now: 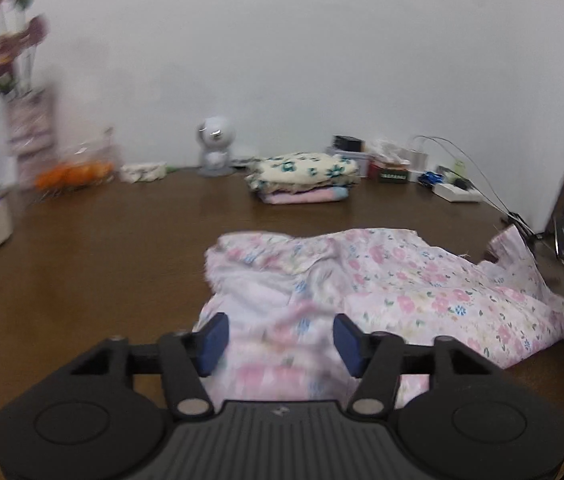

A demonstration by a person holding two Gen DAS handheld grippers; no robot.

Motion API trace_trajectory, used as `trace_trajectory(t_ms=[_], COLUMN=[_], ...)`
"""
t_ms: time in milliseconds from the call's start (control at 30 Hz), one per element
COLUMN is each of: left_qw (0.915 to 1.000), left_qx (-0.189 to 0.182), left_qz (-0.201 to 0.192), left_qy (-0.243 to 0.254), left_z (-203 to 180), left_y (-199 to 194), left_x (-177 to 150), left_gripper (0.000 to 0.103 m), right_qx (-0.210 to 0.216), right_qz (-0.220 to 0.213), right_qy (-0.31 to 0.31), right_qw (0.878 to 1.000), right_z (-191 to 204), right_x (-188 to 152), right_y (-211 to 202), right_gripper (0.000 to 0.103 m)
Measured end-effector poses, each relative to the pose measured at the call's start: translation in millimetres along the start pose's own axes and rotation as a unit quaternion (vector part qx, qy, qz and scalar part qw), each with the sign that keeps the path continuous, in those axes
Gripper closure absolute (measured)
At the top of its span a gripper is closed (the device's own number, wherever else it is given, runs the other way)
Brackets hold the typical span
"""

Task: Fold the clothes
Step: 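Lift the ruffled lining with the right gripper and lay it over the dress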

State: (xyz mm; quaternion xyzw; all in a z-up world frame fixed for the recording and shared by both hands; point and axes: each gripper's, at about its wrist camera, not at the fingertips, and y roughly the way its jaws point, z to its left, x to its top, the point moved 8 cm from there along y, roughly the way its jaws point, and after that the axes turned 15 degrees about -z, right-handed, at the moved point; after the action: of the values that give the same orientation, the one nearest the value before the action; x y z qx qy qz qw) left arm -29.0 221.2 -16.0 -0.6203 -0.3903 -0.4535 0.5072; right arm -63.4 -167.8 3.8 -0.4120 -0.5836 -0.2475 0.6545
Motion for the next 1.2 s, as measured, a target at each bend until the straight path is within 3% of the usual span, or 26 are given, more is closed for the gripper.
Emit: trace_trajectory(t_ms=[100,167,267,333,367,400,500,600,800,867,967,1033,1100,1167,1200], left_qw=[0.9992,0.9979,0.9949,0.9928,0.9918,0.9908,0.9899,0.9900,0.9862,0.9832,0.9758,0.9681,0.9703,0.9828,0.9894], left_qx=[0.031,0.054,0.078,0.091,0.097,0.102,0.110,0.111,0.138,0.158,0.207,0.236,0.218,0.161,0.129], left_qz=[0.024,0.034,0.043,0.046,0.050,0.056,0.073,0.081,0.084,0.080,0.047,0.018,-0.006,-0.005,0.006], left_qy=[0.003,-0.011,-0.047,-0.063,-0.067,-0.069,-0.051,-0.033,-0.034,-0.044,-0.052,-0.081,-0.104,-0.090,-0.067], left_z=[1.3,4.5,10.3,12.7,13.1,13.1,8.7,4.7,7.4,4.4,-2.5,-8.2,-29.8,-68.3,-92.4], left_y=[8.2,17.8,23.6,24.9,25.0,24.8,20.6,11.2,-12.4,-19.4,-24.7,-26.8,-23.5,-14.2,-7.9], left_x=[-13.5,-19.7,-24.4,-25.4,-26.7,-28.2,-33.1,-36.5,-39.8,-32.9,-9.0,6.2,17.2,20.9,17.7], left_gripper=[0.045,0.045,0.046,0.047,0.049,0.058,0.066,0.067,0.064,0.067,0.057,0.056,0.056,0.054,0.050], right_qx=[-0.032,-0.053,-0.052,-0.061,-0.065,-0.069,-0.078,-0.069,-0.017,-0.011,-0.009,-0.032,-0.070,-0.131,-0.164], right_qz=[0.031,0.054,0.057,0.058,0.059,0.059,0.064,0.077,0.097,0.089,0.054,0.046,0.053,0.080,0.090], right_qy=[0.027,0.055,0.057,0.049,0.045,0.041,0.050,0.065,0.087,0.088,0.094,0.111,0.107,0.070,0.042], right_qw=[0.999,0.996,0.995,0.995,0.995,0.995,0.994,0.993,0.991,0.992,0.994,0.992,0.990,0.986,0.981], right_z=[-24.7,-37.1,-36.4,-35.1,-34.4,-33.8,-38.9,-44.3,-34.7,-33.9,-39.3,-48.9,-57.8,-64.2,-67.1], right_x=[-26.0,-41.6,-51.6,-54.4,-55.8,-57.2,-56.0,-56.9,-57.6,-48.3,-18.7,-6.2,-1.4,-6.5,-10.5], right_y=[-22.6,-24.5,-24.7,-23.2,-22.5,-21.8,-26.4,-35.2,-60.9,-65.9,-62.8,-47.5,-26.6,-1.6,7.7], right_gripper=[0.019,0.027,0.041,0.055,0.057,0.062,0.085,0.093,0.095,0.095,0.095,0.095,0.093,0.072,0.048])
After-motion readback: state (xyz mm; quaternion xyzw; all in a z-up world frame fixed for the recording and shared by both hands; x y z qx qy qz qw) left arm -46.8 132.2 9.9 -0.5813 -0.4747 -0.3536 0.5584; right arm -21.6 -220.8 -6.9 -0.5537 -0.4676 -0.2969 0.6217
